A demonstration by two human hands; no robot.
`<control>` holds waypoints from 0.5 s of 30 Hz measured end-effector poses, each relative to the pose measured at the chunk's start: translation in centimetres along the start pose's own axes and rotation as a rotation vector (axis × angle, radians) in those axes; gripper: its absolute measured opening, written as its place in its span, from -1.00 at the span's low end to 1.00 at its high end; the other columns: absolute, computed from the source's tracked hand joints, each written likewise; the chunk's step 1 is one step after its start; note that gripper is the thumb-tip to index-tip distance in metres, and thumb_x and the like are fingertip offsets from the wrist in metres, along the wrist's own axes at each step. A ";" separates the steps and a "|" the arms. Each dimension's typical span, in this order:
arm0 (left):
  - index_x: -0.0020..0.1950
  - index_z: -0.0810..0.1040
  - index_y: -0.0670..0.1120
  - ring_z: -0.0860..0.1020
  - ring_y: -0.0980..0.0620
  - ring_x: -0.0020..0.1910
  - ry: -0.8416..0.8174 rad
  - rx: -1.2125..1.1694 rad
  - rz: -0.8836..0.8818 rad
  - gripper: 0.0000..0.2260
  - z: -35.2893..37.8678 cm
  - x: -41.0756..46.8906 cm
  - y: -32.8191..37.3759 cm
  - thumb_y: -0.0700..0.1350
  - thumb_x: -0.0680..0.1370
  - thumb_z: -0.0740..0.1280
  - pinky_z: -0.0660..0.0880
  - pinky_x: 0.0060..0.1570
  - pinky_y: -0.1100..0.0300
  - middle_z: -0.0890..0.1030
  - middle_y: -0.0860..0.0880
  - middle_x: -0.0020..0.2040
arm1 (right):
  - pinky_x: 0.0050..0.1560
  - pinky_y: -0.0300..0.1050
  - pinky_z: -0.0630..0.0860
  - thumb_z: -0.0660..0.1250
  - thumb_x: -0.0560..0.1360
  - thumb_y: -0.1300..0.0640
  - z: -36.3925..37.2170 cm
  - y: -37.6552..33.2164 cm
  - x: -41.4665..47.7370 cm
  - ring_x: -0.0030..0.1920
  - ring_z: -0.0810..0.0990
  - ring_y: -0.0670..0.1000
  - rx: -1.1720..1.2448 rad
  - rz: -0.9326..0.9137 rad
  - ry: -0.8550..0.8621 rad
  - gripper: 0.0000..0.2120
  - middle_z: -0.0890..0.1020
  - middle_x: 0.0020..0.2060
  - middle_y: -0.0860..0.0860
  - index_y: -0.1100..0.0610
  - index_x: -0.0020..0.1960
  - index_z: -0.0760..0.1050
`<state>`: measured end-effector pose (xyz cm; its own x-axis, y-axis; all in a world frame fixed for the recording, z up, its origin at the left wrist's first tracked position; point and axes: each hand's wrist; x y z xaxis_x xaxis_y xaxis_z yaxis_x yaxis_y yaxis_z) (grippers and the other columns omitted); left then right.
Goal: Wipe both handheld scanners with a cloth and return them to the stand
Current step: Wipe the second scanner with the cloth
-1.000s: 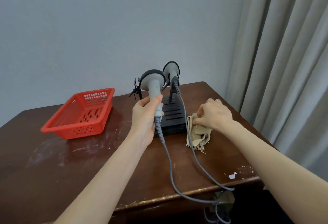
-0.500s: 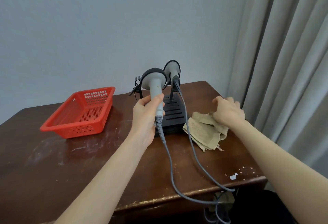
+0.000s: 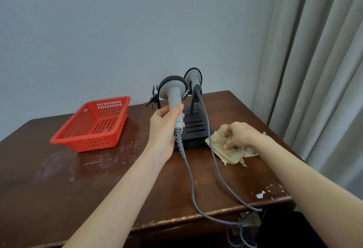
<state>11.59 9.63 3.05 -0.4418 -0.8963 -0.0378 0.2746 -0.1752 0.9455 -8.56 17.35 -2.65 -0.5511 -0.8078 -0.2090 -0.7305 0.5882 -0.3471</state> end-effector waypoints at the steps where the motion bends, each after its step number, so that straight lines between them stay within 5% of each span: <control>1: 0.19 0.52 -0.23 0.54 0.17 -0.39 -0.006 -0.006 -0.002 -0.68 0.0 0.0 0.0 -0.16 0.48 0.41 0.50 -0.29 0.25 0.65 -0.05 -0.09 | 0.08 -0.06 0.53 0.50 0.36 0.00 0.0 0.1 0.1 0.03 0.58 0.04 0.034 0.001 0.014 -0.58 0.61 0.06 0.04 0.09 0.17 0.54; 4: 0.18 0.52 -0.24 0.53 0.13 -0.36 -0.006 -0.023 -0.006 -0.70 0.1 -0.2 0.0 -0.17 0.49 0.39 0.48 -0.27 0.22 0.64 -0.05 -0.10 | -0.11 -0.07 0.58 0.37 0.47 0.03 -0.4 -0.1 -0.2 -0.22 0.59 -0.02 0.120 -0.004 0.130 -0.86 0.63 -0.08 -0.01 0.02 0.01 0.58; 6: 0.17 0.51 -0.24 0.51 0.11 -0.35 -0.001 -0.028 -0.008 -0.72 0.1 -0.2 0.0 -0.17 0.50 0.39 0.48 -0.26 0.22 0.63 -0.06 -0.10 | -0.16 -0.12 0.55 0.37 0.44 0.06 -0.7 -0.3 -0.4 -0.26 0.58 -0.06 0.047 0.010 0.161 -0.85 0.60 -0.08 -0.06 -0.05 0.01 0.57; 9: 0.17 0.50 -0.25 0.51 0.10 -0.34 -0.004 -0.033 -0.011 -0.71 0.2 -0.2 0.0 -0.18 0.50 0.39 0.47 -0.25 0.21 0.63 -0.07 -0.09 | -0.12 -0.13 0.53 0.35 0.42 0.16 -0.2 0.0 0.0 -0.13 0.61 0.02 -0.018 0.065 0.123 -0.73 0.61 -0.01 0.01 0.02 0.11 0.55; 15: 0.18 0.50 -0.24 0.51 0.11 -0.34 -0.008 -0.032 -0.003 -0.71 0.1 -0.1 0.0 -0.18 0.50 0.39 0.48 -0.23 0.21 0.63 -0.08 -0.08 | -0.14 -0.06 0.51 0.17 0.50 0.29 -0.7 1.5 0.8 -0.03 0.52 0.09 0.468 0.180 0.391 -0.69 0.54 0.13 0.11 0.11 0.21 0.43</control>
<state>11.55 9.75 3.07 -0.4495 -0.8925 -0.0378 0.3000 -0.1907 0.9347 -10.31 17.62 -2.70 -0.8200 -0.5720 0.0178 -0.4079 0.5624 -0.7192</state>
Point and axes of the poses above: each hand's wrist, its own x-axis towards the middle knuckle, its own z-axis out of the palm, y = z × x
